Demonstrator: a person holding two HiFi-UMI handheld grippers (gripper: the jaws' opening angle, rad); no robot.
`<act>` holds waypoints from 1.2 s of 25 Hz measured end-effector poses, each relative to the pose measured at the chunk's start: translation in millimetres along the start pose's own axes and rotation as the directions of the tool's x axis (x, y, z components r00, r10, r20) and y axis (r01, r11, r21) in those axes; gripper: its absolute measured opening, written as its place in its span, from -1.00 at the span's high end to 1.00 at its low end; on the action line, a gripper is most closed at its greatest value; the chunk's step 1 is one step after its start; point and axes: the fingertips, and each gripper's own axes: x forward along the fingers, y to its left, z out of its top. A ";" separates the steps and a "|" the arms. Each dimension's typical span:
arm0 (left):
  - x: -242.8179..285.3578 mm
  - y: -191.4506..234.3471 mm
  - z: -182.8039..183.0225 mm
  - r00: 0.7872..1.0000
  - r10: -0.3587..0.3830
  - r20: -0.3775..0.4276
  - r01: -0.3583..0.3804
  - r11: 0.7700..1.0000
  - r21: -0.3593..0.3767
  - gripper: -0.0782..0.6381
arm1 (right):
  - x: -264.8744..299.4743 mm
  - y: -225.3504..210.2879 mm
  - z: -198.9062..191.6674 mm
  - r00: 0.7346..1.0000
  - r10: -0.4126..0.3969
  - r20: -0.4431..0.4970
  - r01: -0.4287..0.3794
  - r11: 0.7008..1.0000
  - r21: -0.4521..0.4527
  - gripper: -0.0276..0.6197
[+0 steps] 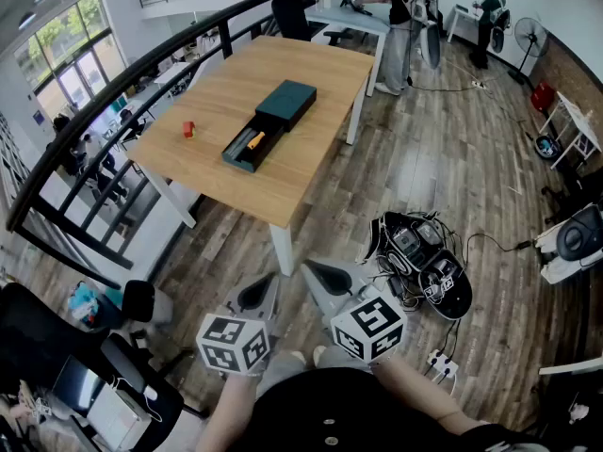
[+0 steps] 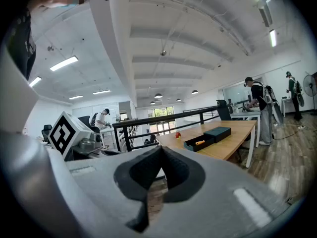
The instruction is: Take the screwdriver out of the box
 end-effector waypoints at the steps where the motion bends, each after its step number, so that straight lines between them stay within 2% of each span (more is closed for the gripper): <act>1: 0.9 -0.2 1.0 1.000 -0.003 0.001 0.003 1.000 0.002 0.73 | 1.3 0.1 0.3 1.000 0.008 -0.001 -0.008 1.000 0.005 0.92; 8: -0.9 3.7 6.8 1.000 -0.008 0.018 0.007 0.999 0.044 0.73 | 8.3 5.2 -4.2 0.999 0.025 -0.022 -0.024 0.999 0.038 0.92; 12: -7.6 10.6 7.2 1.000 -0.025 0.013 0.024 0.997 0.074 0.73 | 12.0 11.0 0.7 1.000 -0.002 0.030 0.001 0.998 0.055 0.92; 16: -11.7 15.8 0.0 0.998 -0.069 0.001 0.069 0.996 0.058 0.73 | 20.7 25.8 -0.5 0.999 -0.014 0.051 0.011 0.999 0.049 0.92; 19: -9.1 23.3 -3.6 0.996 -0.087 0.000 0.087 0.996 0.012 0.73 | 25.7 31.0 -8.5 0.999 -0.010 0.038 0.008 0.999 0.050 0.92; 26: 18.6 54.4 1.6 0.998 -0.069 0.015 0.069 0.997 -0.020 0.73 | 53.1 -6.6 -8.5 0.999 -0.029 0.042 0.027 0.998 0.059 0.92; 30: 48.0 82.4 8.2 0.999 -0.045 0.004 0.045 0.999 -0.021 0.73 | 87.3 -33.0 -6.7 0.998 -0.007 0.055 0.004 0.998 0.061 0.92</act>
